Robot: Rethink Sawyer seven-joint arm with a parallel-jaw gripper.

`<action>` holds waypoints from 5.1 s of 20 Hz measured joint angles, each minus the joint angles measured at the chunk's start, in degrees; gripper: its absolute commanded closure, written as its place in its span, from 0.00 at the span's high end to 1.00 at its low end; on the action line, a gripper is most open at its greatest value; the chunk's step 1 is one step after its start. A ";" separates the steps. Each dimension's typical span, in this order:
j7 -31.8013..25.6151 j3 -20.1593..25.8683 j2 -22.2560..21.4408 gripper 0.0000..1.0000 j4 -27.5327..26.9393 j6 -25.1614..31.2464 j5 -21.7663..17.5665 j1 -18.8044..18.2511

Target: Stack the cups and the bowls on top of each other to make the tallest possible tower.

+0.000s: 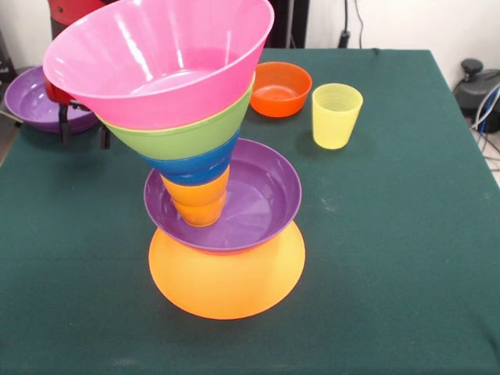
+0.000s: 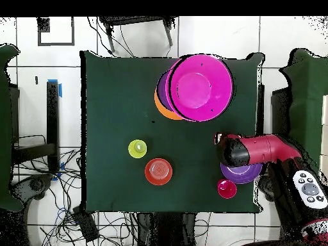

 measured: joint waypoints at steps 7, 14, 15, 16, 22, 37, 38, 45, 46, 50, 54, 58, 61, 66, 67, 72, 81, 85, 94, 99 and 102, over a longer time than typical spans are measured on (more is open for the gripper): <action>0.00 0.55 -1.08 1.00 0.04 0.01 -0.01 0.32; 0.00 0.43 -1.09 1.00 0.19 0.01 -0.01 0.39; 0.00 0.39 -1.12 1.00 0.26 0.01 -0.01 0.40; 0.00 0.35 -1.20 1.00 0.35 0.01 -0.01 0.40; 0.00 -0.04 -2.04 1.00 1.34 0.01 -0.01 0.53; 0.00 -2.19 -5.07 1.00 5.31 0.00 0.27 1.20; 0.00 -2.33 -4.95 1.00 5.46 0.00 0.27 1.19; 0.00 -3.34 -4.63 1.00 5.85 0.00 0.42 1.18; 0.00 -3.49 -4.63 1.00 5.92 0.00 0.46 1.17; 0.00 -4.25 -4.56 1.00 6.40 -0.01 0.48 1.18; 0.00 -5.64 -4.55 1.00 6.65 -0.01 0.48 1.23; 0.00 -7.06 -4.22 1.00 6.70 -0.05 0.52 1.22; 0.00 -7.23 -3.93 1.00 6.70 -0.04 0.73 1.23; 0.00 -7.20 -2.31 1.00 6.70 -0.04 1.27 0.83; 0.00 -7.19 -1.97 1.00 6.70 -0.03 1.39 0.70; 0.00 -7.20 -0.16 1.00 6.72 -0.02 1.85 0.01; 0.00 -7.26 0.68 1.00 6.76 -0.02 2.05 -0.14; 0.00 -7.25 0.67 1.00 6.76 -0.04 2.21 -0.16; 0.00 -7.26 0.67 1.00 6.76 -0.02 2.29 -0.16; 0.00 -7.27 0.68 1.00 6.76 -0.04 2.26 -0.16; 0.00 -7.29 0.66 0.00 6.75 -0.02 2.25 -0.16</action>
